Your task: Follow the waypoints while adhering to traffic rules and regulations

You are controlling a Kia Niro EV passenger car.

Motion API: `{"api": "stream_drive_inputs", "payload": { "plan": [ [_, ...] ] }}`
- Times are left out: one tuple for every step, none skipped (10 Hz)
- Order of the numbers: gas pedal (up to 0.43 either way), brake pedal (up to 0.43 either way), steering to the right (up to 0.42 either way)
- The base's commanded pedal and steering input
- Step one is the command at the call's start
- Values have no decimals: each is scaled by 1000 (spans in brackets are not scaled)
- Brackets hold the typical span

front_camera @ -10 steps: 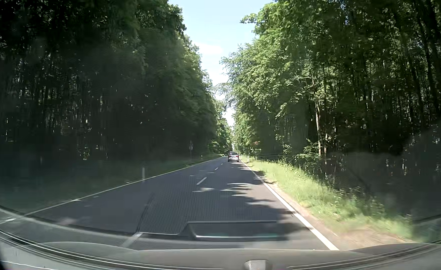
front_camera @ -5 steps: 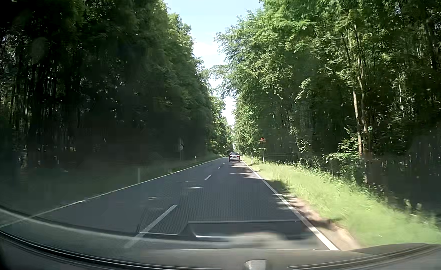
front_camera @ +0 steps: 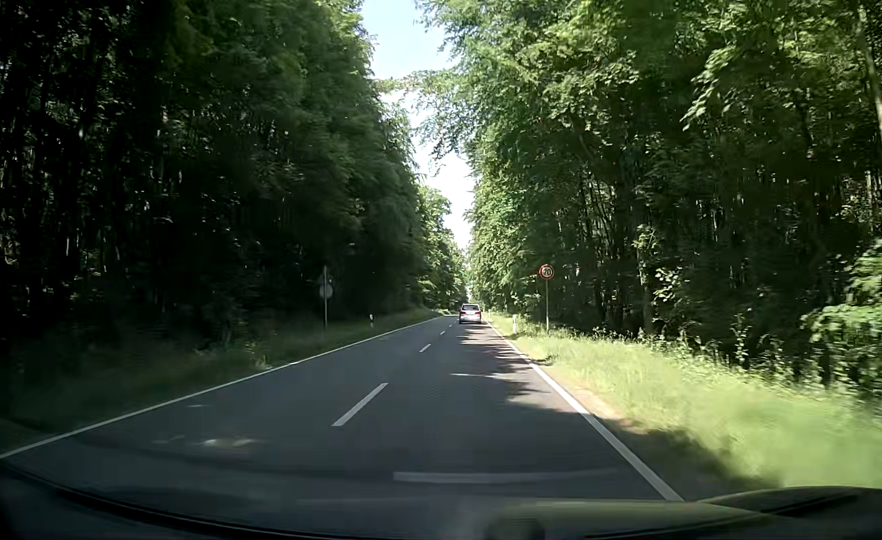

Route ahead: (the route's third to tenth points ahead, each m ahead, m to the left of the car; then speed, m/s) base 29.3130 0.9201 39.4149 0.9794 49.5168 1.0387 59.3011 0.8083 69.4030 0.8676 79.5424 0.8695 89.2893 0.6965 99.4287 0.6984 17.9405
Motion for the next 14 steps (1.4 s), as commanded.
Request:
{"api": "stream_drive_inputs", "payload": {
  "plan": [
    [8, 30, -1],
    [8, 30, 0],
    [8, 30, 0],
    [8, 30, 1],
    [20, 30, 1],
    [20, 30, 1],
    [20, 30, 1],
    [20, 30, 1],
    [28, 30, 1],
    [28, 30, 0],
    [28, 30, 0],
    [28, 30, 0],
    [39, 30, 0],
    [39, 30, 0]
  ]
}}
